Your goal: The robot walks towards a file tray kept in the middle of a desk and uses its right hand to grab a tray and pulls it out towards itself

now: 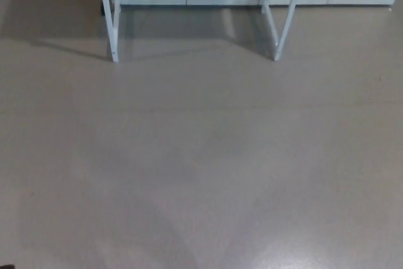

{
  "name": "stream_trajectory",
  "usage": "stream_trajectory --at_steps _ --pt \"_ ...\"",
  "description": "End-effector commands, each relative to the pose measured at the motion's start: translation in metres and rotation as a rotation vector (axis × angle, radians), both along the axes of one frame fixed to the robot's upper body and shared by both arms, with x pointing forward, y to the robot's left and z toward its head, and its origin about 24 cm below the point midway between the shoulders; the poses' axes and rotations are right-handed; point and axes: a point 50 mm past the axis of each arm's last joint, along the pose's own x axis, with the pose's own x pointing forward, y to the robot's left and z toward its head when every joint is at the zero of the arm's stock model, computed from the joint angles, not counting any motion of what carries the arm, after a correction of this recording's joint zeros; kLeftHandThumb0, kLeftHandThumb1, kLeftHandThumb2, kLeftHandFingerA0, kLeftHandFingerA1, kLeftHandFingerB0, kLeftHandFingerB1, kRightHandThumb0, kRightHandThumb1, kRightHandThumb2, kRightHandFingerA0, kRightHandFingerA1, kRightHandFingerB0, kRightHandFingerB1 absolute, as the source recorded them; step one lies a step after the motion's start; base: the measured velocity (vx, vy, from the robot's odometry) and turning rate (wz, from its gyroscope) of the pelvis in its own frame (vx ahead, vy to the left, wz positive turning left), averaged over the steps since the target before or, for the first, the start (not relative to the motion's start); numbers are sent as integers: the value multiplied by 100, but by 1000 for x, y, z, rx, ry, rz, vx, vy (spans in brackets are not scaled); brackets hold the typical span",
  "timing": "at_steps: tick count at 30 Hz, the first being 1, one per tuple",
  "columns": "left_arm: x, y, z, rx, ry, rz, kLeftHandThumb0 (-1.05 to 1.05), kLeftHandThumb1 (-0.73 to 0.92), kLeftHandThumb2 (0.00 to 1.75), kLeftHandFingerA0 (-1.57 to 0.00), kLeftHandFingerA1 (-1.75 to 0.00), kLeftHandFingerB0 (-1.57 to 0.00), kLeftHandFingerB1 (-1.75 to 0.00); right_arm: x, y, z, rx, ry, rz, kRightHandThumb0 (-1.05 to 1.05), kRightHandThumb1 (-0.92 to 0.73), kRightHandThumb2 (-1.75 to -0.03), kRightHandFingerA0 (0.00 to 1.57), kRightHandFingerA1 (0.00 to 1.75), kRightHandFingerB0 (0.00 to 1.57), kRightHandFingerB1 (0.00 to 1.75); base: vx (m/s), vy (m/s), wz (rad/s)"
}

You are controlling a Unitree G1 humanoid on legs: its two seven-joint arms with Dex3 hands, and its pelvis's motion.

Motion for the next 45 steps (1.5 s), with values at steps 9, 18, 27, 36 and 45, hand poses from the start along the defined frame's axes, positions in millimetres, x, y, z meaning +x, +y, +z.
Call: stream_trajectory --at_steps 9,18,27,36,45 --pt "1 -5 5 -38 -37 -20 -48 67 74 -21 -42 -22 -40 14 -7 5 -61 -28 31 -49 -76 -63 32 37 23 33 298 -140 12" --pt "-7 -6 7 -23 -26 -32 -43 71 61 -27 -36 -26 -35 11 -3 4 -44 -25 36 -49 -76 -63 32 37 23 33 323 -95 6" --pt "-9 -5 3 -68 -17 11 -46 68 71 -23 -41 -24 -40 10 -1 3 -53 -21 55 -50 -77 -63 32 37 23 33 357 152 -20" --pt "-8 -4 3 -24 0 -17 -45 70 61 -27 -37 -27 -35 12 1 2 -55 -20 52 -54 -75 -62 33 38 25 33 283 -2 10" --pt "-13 -5 3 25 17 -45 -51 68 60 -30 -38 -30 -36 6 3 0 -43 -2 57 -52 -76 -62 31 37 24 34 329 -178 22"
